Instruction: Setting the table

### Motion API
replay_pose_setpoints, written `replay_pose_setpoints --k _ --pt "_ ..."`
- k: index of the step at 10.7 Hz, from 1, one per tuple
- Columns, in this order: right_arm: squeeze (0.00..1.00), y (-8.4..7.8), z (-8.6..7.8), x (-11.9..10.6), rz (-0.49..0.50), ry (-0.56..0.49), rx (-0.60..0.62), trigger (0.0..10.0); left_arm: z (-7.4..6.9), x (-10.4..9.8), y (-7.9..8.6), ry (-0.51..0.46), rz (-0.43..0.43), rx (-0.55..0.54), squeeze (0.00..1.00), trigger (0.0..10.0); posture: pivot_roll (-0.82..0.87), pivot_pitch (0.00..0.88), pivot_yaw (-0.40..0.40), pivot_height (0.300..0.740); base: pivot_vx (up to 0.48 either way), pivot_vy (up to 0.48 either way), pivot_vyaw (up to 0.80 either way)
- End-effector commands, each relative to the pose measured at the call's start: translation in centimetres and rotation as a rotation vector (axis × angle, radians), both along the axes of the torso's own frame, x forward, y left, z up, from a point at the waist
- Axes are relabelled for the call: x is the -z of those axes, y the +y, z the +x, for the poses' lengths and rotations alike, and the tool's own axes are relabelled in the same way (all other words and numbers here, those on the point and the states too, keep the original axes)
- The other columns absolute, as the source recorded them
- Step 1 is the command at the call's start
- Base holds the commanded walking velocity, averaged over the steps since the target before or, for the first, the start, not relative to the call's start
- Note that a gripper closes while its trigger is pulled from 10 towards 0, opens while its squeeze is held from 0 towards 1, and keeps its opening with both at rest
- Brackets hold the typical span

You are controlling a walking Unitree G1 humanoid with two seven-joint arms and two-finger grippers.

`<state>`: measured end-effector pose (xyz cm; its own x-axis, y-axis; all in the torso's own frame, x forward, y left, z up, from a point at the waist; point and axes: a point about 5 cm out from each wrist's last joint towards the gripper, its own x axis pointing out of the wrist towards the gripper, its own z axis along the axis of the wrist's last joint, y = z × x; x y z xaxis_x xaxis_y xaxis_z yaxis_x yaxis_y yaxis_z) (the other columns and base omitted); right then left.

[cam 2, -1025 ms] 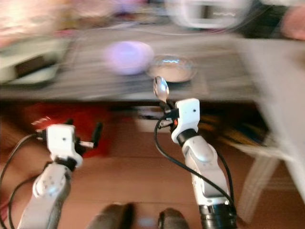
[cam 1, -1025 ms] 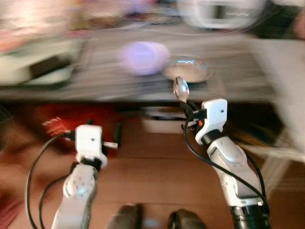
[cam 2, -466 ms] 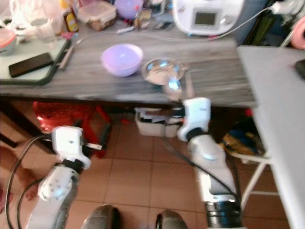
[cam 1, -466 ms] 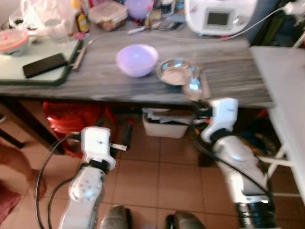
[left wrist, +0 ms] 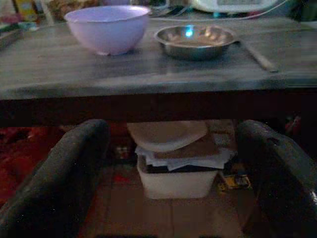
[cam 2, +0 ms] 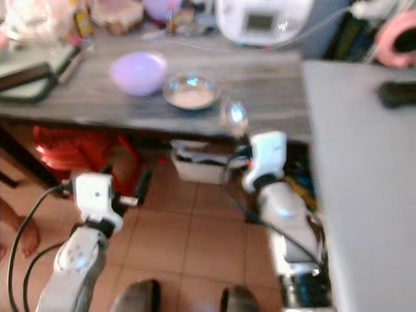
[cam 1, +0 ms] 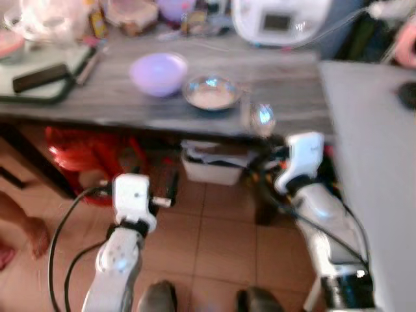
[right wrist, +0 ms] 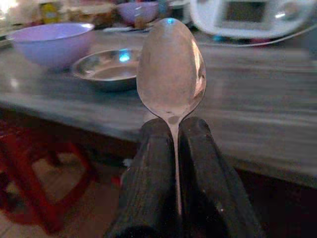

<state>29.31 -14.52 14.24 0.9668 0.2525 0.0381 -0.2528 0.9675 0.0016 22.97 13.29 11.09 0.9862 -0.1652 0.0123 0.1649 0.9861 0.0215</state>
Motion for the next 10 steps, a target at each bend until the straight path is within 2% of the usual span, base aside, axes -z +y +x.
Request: replay_pose_setpoints --k 1,3,5,8,10 --pt "0.00 0.6 0.2 -0.4 0.010 -0.023 -0.010 10.0 0.1 -0.1 0.8 -0.006 0.011 -0.020 0.00 10.0 0.02 0.132 0.018 0.740 0.000 0.000 0.00" --pt "0.00 0.1 0.2 -1.0 -0.010 -0.066 0.026 10.0 0.2 -0.4 0.8 -0.020 0.007 -0.006 0.00 10.0 0.02 0.130 0.019 0.740 0.148 0.000 0.00" --pt "0.00 -2.0 0.1 -1.4 -0.022 -0.101 0.186 10.0 0.3 -0.9 1.0 -0.048 0.017 -0.028 0.00 10.0 0.02 0.128 0.021 0.740 0.347 0.000 0.00" --pt "0.00 -2.1 0.2 -1.3 -0.022 -0.104 0.232 10.0 0.8 -1.6 0.9 -0.070 0.014 -0.018 0.00 10.0 0.02 0.137 0.022 0.740 0.444 0.000 0.00" --pt "0.00 -2.2 0.3 -1.0 -0.014 -0.089 0.256 10.0 0.6 -1.3 1.3 -0.053 -0.003 -0.048 0.00 10.0 0.01 0.142 0.032 0.740 0.480 0.000 0.00"
